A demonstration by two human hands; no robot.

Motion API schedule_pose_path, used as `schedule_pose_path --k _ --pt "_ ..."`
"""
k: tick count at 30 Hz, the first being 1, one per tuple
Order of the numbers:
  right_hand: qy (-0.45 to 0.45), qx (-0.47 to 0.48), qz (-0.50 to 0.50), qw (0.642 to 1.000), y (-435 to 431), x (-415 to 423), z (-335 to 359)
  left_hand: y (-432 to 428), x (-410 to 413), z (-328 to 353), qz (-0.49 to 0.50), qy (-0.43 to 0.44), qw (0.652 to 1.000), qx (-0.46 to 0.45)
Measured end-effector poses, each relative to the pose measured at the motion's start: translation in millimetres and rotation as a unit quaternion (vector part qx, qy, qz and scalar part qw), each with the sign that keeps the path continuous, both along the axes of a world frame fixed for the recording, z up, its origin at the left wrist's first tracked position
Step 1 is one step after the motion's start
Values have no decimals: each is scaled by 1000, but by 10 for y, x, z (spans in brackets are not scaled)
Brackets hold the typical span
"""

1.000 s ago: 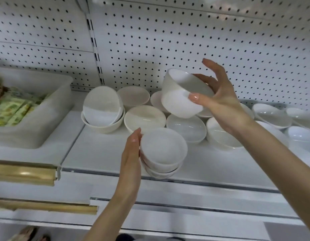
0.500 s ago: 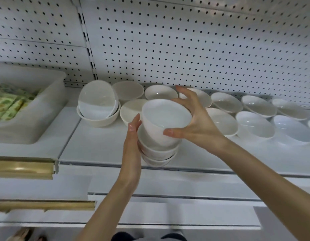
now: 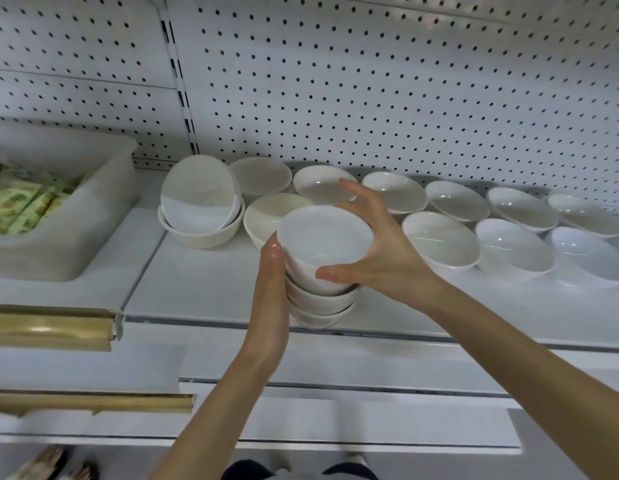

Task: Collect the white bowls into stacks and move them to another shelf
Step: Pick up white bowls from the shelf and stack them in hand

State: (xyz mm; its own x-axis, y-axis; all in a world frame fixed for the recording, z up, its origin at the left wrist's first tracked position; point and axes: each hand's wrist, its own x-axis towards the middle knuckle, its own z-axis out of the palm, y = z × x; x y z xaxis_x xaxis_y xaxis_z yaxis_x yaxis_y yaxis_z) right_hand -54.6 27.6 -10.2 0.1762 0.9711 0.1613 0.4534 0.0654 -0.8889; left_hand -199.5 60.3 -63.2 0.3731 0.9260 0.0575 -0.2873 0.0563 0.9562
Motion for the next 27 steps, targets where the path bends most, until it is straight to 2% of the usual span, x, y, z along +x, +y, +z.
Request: schedule_pose_path --k 19,21,24,27 --pt "19 32 -1 999 -110 -8 -175 -63 -14 -57 4 10 1000 18" --pt "77 61 -44 994 -216 -63 -240 -50 -8 -98 6 4 1000 12" --pt "180 106 -161 965 -381 -222 -385 -18 11 -169 19 -6 1000 6" --pt "218 95 -229 944 -447 -377 -537 -13 25 -230 22 -15 1000 -1"
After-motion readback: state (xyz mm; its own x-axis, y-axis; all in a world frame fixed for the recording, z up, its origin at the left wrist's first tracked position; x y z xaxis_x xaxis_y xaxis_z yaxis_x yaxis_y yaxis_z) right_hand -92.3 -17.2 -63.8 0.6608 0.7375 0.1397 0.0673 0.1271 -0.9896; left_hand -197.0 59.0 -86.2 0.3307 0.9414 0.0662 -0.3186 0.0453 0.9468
